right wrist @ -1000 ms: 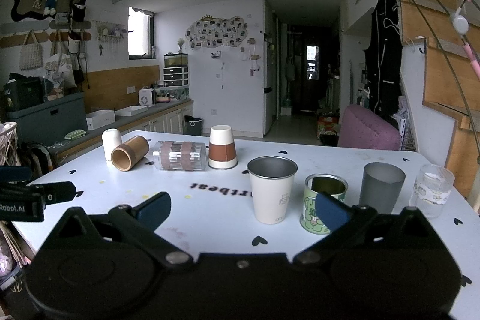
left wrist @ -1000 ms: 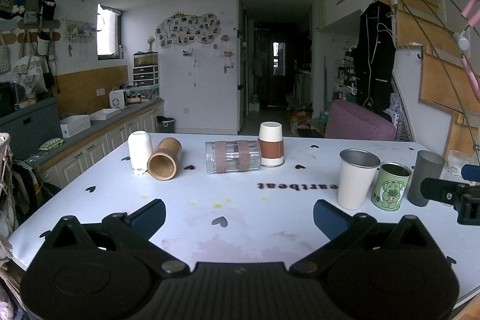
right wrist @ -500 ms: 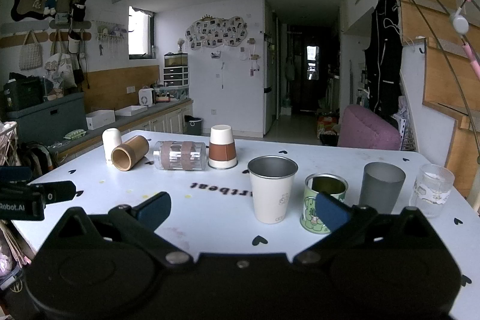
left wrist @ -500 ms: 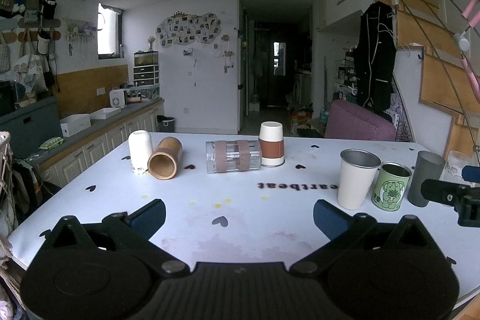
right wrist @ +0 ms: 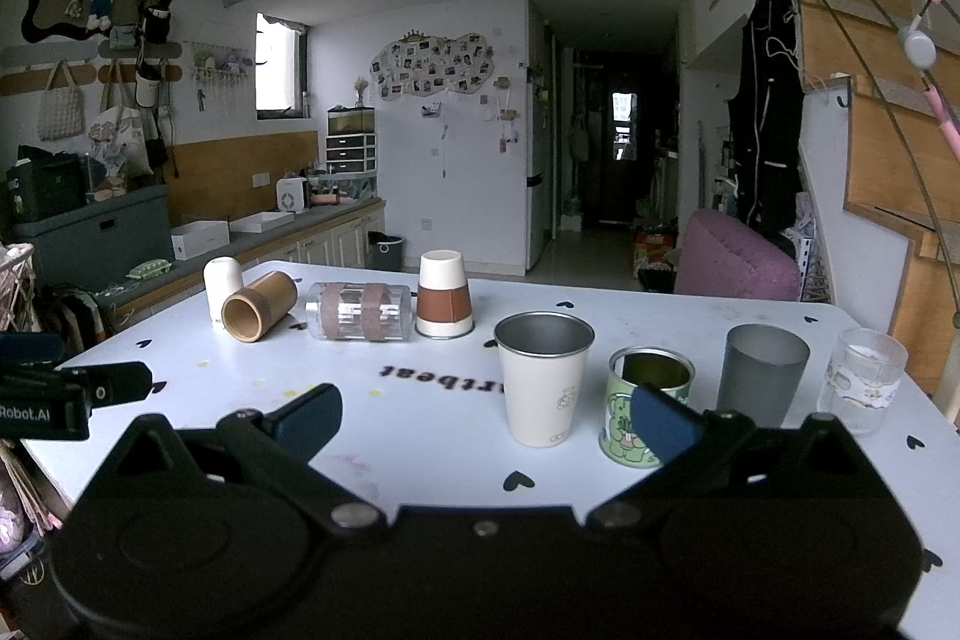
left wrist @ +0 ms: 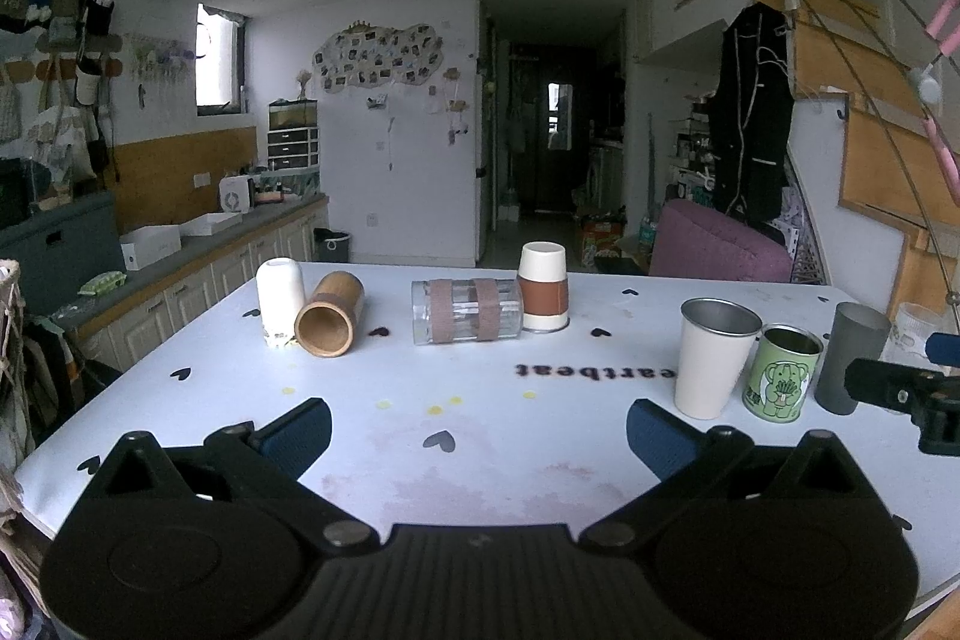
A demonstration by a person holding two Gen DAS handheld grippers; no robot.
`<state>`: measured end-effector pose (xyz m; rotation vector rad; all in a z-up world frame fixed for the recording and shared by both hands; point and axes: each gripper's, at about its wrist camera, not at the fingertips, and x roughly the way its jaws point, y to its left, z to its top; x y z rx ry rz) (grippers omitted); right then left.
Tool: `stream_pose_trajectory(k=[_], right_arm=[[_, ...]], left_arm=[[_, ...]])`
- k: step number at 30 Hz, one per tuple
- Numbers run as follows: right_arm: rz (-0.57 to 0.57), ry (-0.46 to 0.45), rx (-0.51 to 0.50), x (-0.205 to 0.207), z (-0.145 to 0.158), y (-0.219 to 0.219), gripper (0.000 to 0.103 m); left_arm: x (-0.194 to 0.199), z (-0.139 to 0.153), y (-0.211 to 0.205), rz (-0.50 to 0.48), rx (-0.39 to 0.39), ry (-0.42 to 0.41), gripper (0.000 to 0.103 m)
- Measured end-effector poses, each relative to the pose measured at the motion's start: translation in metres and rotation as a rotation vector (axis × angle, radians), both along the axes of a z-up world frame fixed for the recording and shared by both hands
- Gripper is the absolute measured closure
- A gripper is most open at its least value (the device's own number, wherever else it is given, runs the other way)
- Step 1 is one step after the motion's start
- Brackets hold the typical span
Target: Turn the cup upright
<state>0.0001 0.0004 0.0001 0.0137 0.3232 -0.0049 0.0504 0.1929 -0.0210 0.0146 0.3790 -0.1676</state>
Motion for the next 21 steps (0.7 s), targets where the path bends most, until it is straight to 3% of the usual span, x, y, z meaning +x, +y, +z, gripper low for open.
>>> stream_pose_trajectory(k=[8,21], right_arm=[[0.002,-0.01,0.003,0.002,-0.005,-0.011,0.0],[-0.005,0.007,0.03,0.008,-0.043,-0.021,0.0]], left_arm=[[0.017,0.001,-0.001,0.016,-0.039,0.013,0.0],[0.118,-0.007,-0.032,-0.056,-0.07,-0.036,0.0]])
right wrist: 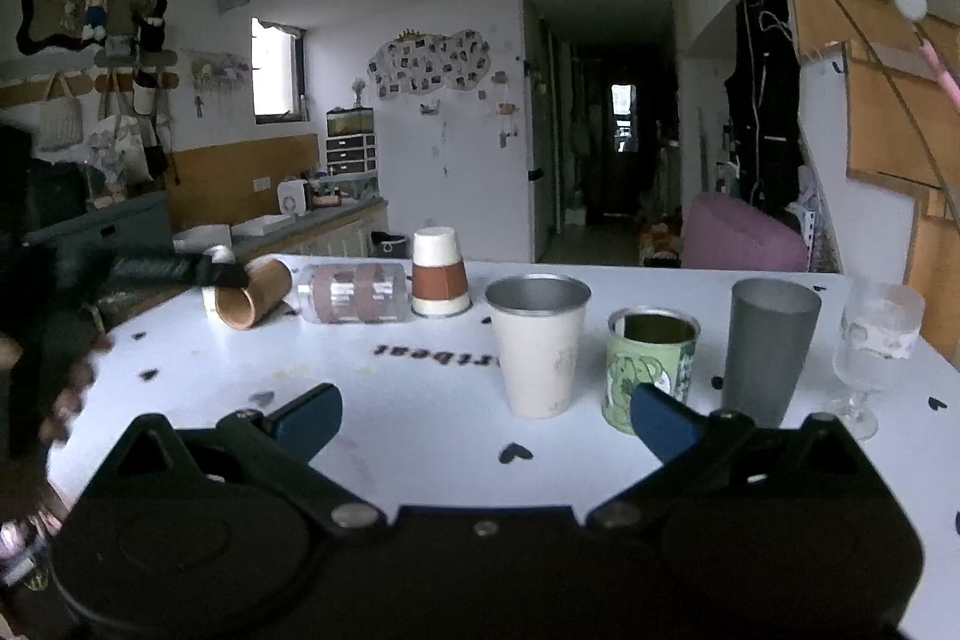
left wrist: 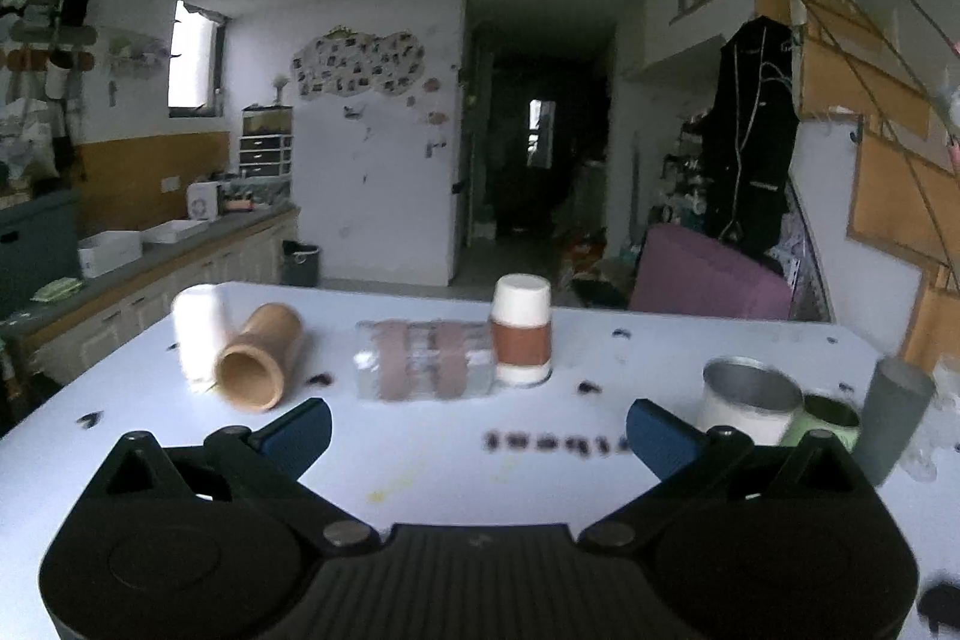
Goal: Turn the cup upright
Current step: 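Move the left gripper onto the upside-down brown-sleeved cup and close it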
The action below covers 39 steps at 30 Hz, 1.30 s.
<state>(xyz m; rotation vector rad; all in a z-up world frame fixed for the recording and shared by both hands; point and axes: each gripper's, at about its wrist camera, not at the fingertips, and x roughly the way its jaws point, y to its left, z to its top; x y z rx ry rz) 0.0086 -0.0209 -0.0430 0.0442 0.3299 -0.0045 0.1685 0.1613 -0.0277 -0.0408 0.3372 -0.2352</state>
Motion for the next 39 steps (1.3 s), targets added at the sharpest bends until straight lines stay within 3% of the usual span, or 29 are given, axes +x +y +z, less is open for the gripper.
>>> stream_pose_trajectory(k=[4,18,26,32,34,36,39], right_arm=[[-0.01,-0.003,0.015,0.005,-0.005,-0.01,0.0],[-0.1,0.035,0.07,0.02,-0.022,-0.052,0.0],[-0.17,0.067,0.078,0.025,-0.027,-0.072,0.0],[-0.2,0.087,0.074,0.025,-0.031,-0.08,0.0],[-0.204,0.088,0.071,0.025,-0.031,-0.081,0.0],[-0.208,0.092,0.068,0.025,-0.031,-0.082,0.0],[-0.21,0.092,0.068,0.025,-0.03,-0.081,0.0]], left_arm=[[0.039,0.003,-0.018,-0.026,-0.017,-0.02,0.0],[0.197,0.017,-0.099,-0.063,0.078,0.04,0.0],[0.268,-0.009,-0.119,0.043,0.138,0.14,0.001],[0.296,-0.026,-0.123,0.077,0.184,0.214,0.015],[0.301,-0.029,-0.122,0.065,0.172,0.236,0.032],[0.302,-0.029,-0.12,0.045,0.142,0.254,0.041],[0.299,-0.028,-0.121,0.043,0.136,0.258,0.042]])
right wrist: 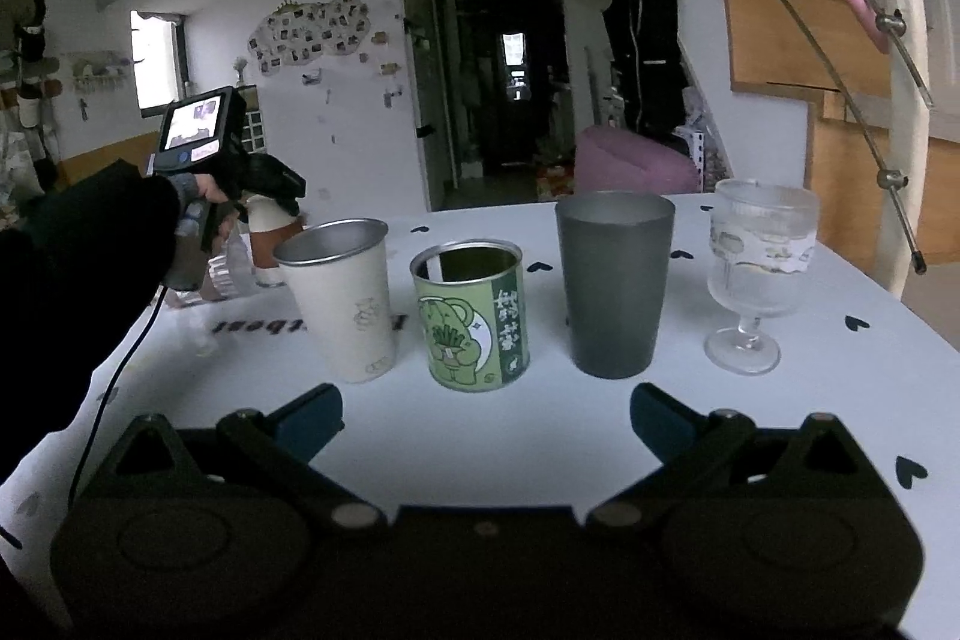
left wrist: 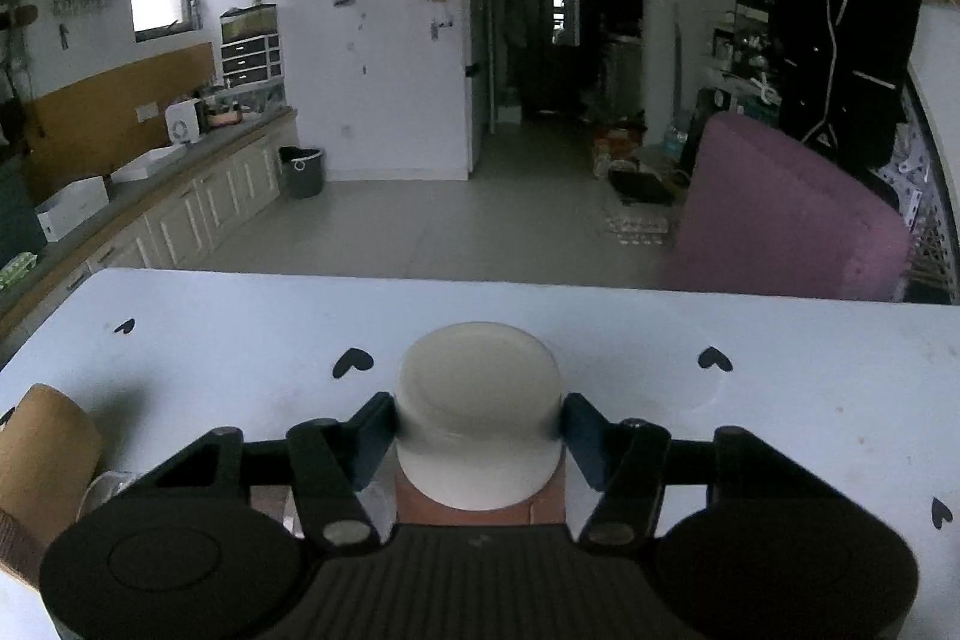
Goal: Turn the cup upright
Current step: 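Move the left gripper onto the upside-down brown-sleeved cup and close it, then lift the brown-sleeved cup with the left gripper and rotate it toward the right gripper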
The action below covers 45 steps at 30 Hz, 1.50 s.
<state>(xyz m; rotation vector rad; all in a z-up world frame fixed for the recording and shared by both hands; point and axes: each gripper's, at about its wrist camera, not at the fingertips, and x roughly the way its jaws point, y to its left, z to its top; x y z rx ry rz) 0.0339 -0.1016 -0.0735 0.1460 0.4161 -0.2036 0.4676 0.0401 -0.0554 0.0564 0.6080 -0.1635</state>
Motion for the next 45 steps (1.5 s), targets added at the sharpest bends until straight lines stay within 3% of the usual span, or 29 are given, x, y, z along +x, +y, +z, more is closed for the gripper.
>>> stream_pose_trajectory(k=[6,16,25,31,32,38,40,42,45], right_arm=[[0.013,-0.009,0.003,-0.002,0.002,0.003,0.0],[0.068,-0.057,0.013,-0.017,0.01,0.014,0.0],[0.159,-0.088,0.081,-0.023,0.006,0.022,0.0],[0.3,-0.071,0.125,-0.021,0.003,0.04,0.002],[0.325,-0.068,0.128,-0.021,0.003,0.043,0.005],[0.47,-0.02,0.217,-0.011,-0.005,0.057,0.051],[0.531,0.015,0.268,-0.003,-0.011,0.063,0.074],[0.576,0.046,0.299,0.005,-0.018,0.07,0.084],[0.598,0.088,0.312,0.015,-0.028,0.082,0.09]], left_arm=[[-0.03,0.009,-0.002,-0.08,-0.046,0.01,0.042],[-0.13,0.028,0.013,-0.245,-0.037,-0.023,0.042],[-0.224,0.018,0.045,-0.327,-0.029,0.046,0.042],[-0.274,0.004,0.053,-0.395,-0.073,0.103,0.042],[-0.281,0.004,0.052,-0.406,-0.071,0.102,0.042],[-0.304,0.005,0.045,-0.473,-0.101,0.117,0.042],[-0.308,0.007,0.042,-0.49,-0.119,0.113,0.042],[-0.314,0.01,0.042,-0.508,-0.149,0.106,0.042],[-0.321,0.013,0.044,-0.53,-0.195,0.097,0.042]])
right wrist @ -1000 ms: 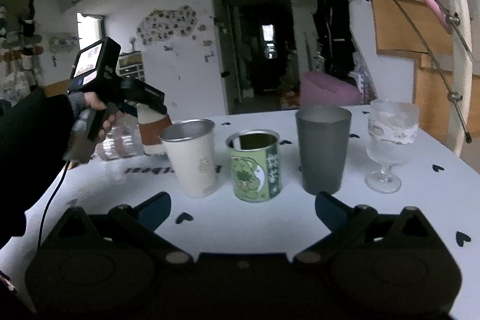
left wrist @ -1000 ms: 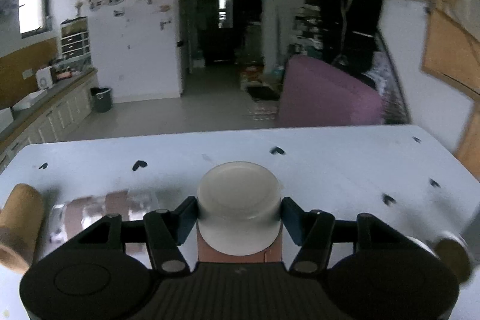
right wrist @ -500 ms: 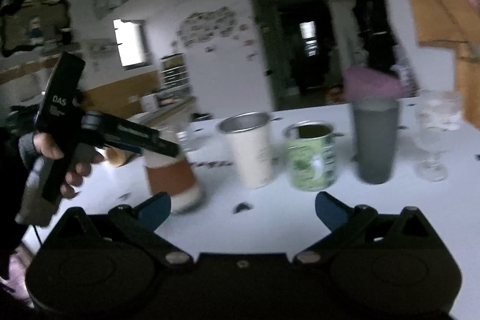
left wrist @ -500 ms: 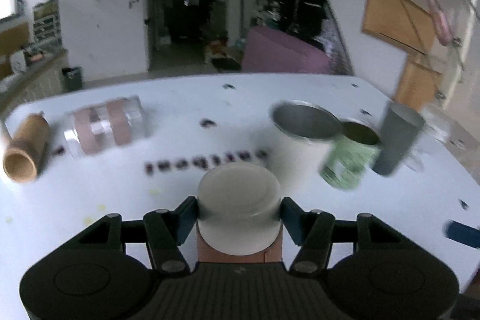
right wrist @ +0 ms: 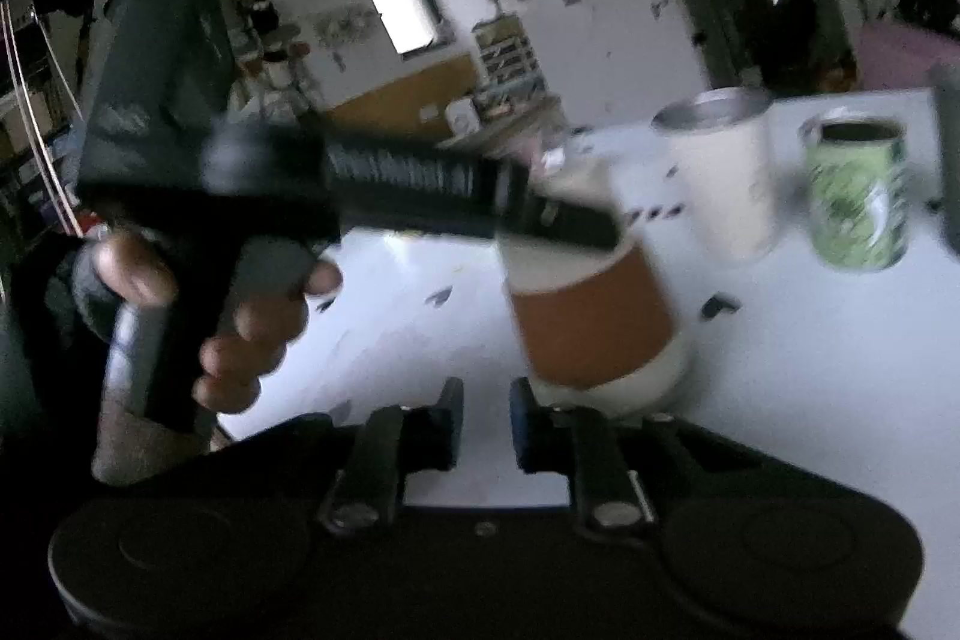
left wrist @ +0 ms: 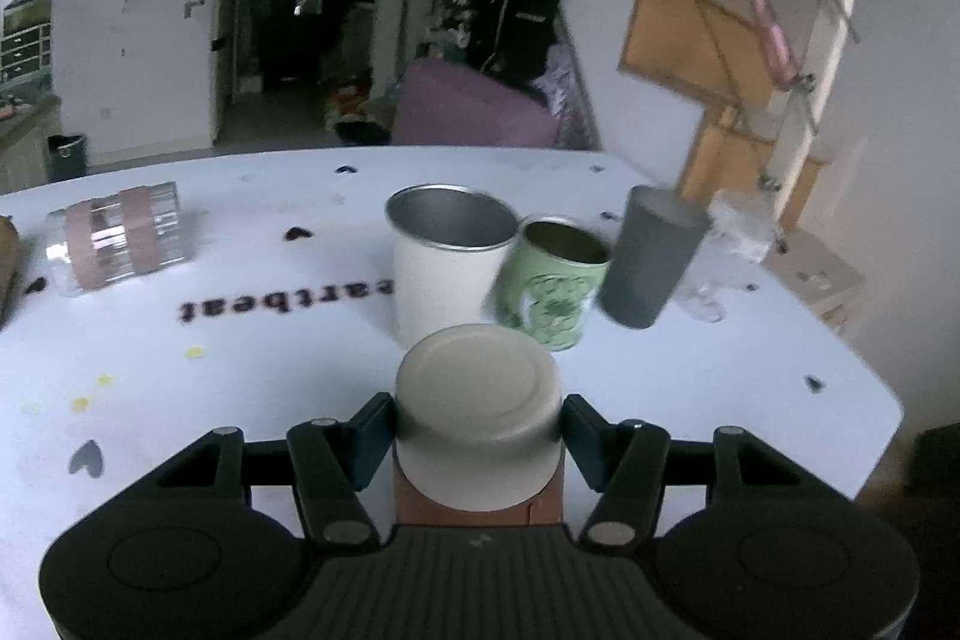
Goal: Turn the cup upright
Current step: 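Lift the brown-sleeved cup with the left gripper and rotate it toward the right gripper, then grasp the cup with the right gripper while the left gripper opens and withdraws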
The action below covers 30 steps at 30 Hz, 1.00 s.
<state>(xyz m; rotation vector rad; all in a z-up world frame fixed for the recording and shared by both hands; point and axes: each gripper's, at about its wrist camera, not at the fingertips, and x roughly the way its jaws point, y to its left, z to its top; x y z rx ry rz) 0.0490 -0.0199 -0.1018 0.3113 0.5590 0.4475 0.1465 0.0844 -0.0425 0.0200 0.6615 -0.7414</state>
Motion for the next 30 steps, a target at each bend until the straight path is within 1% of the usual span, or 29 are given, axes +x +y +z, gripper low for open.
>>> stream_pose_trajectory(k=[3,4,5,8,11,14,16,20,22,23,26,27,28,29,30], right_arm=[[-0.044,0.027,-0.018,0.006,-0.008,0.002,0.091],[-0.057,0.033,-0.016,0.007,-0.009,0.001,0.094],[-0.072,0.043,-0.002,0.008,-0.011,-0.003,0.094],[-0.122,0.045,-0.008,0.006,-0.009,-0.012,0.094],[-0.147,0.059,-0.003,0.008,-0.01,-0.019,0.094],[-0.176,0.081,-0.021,0.007,-0.014,-0.022,0.093],[-0.19,0.101,-0.015,0.003,-0.017,-0.023,0.093],[-0.249,0.103,-0.019,-0.004,-0.019,-0.032,0.088],[-0.289,0.108,-0.015,-0.006,-0.017,-0.04,0.081],[-0.309,0.112,-0.008,-0.008,-0.015,-0.044,0.08],[-0.343,0.129,0.059,-0.013,-0.009,-0.056,0.071],[-0.357,0.132,0.078,-0.015,-0.006,-0.059,0.065],[-0.379,0.132,0.088,-0.016,-0.002,-0.062,0.057],[-0.4,0.13,0.086,-0.018,0.001,-0.063,0.053],[-0.412,0.126,0.086,-0.018,0.004,-0.063,0.046]], left_arm=[[-0.007,-0.001,0.007,-0.013,-0.025,0.008,0.042],[-0.009,-0.002,0.009,-0.013,-0.028,0.007,0.042],[-0.011,-0.003,0.011,-0.015,-0.03,0.009,0.042],[-0.017,-0.009,0.021,-0.013,-0.035,0.019,0.042],[-0.025,-0.017,0.029,-0.013,-0.048,0.033,0.042],[-0.032,-0.024,0.035,-0.005,-0.046,0.026,0.042],[-0.037,-0.028,0.037,0.001,-0.041,0.025,0.042],[-0.043,-0.036,0.04,0.004,-0.044,0.025,0.042],[-0.047,-0.04,0.041,0.011,-0.05,0.028,0.042],[-0.048,-0.043,0.041,0.013,-0.052,0.035,0.042],[-0.052,-0.055,0.037,0.008,-0.036,0.068,0.042],[-0.055,-0.06,0.035,0.006,-0.026,0.073,0.042],[-0.057,-0.063,0.033,0.003,-0.017,0.075,0.042],[-0.06,-0.065,0.033,0.005,-0.02,0.06,0.042],[-0.062,-0.066,0.032,0.007,-0.017,0.047,0.042]])
